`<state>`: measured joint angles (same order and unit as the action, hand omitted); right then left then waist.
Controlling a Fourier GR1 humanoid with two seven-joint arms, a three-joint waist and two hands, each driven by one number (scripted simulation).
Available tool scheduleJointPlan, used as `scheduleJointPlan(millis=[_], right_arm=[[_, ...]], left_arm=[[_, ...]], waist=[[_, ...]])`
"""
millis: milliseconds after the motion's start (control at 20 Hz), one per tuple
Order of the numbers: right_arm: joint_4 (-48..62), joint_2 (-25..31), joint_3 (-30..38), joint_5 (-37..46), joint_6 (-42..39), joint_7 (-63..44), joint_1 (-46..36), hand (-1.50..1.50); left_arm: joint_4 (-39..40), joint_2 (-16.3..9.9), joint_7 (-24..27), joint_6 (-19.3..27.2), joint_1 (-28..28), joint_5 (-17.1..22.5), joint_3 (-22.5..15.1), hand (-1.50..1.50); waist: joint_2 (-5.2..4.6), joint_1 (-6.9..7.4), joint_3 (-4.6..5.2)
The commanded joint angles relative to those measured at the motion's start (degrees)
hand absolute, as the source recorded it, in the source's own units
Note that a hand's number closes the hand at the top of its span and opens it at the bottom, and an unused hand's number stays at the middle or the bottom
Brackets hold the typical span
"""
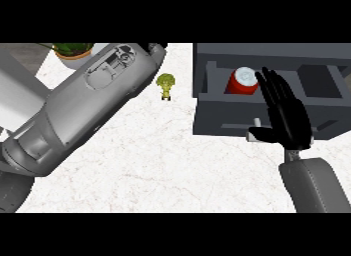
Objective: Pick up the can, place it into the drawer and close the drawer
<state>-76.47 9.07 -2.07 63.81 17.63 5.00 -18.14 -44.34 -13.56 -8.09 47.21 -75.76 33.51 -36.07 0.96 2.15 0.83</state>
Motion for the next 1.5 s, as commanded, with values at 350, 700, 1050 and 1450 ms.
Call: scheduleJointPlan(millis=[350,700,1050,1450], right_arm=[[24.36,-0.6,5.37,3.91,10.37,1.08,-12.49,-1.5],[36.77,-0.03,10.21,4.27,17.92,1.17,-23.0,-1.5],[47.79,0.14,12.73,5.27,23.15,0.94,-32.79,-1.5],[57.21,2.09,14.78,6.15,24.82,-0.96,-41.82,-1.5]], left_arm=[[-10.49,-7.48,-7.61,-0.52,4.58,-1.83,-0.34,-1.5],[-19.04,-12.89,-8.42,-3.37,10.94,-1.93,0.25,-1.5],[-22.87,-14.19,-7.77,-2.1,16.0,-4.08,0.75,-1.5],[-28.09,-15.85,-6.29,-2.44,22.31,-5.47,1.26,-1.5]], waist=[[-1.21,1.18,-0.94],[-1.62,2.79,-0.94],[-1.98,2.08,-0.95],[-2.5,2.76,-0.94]])
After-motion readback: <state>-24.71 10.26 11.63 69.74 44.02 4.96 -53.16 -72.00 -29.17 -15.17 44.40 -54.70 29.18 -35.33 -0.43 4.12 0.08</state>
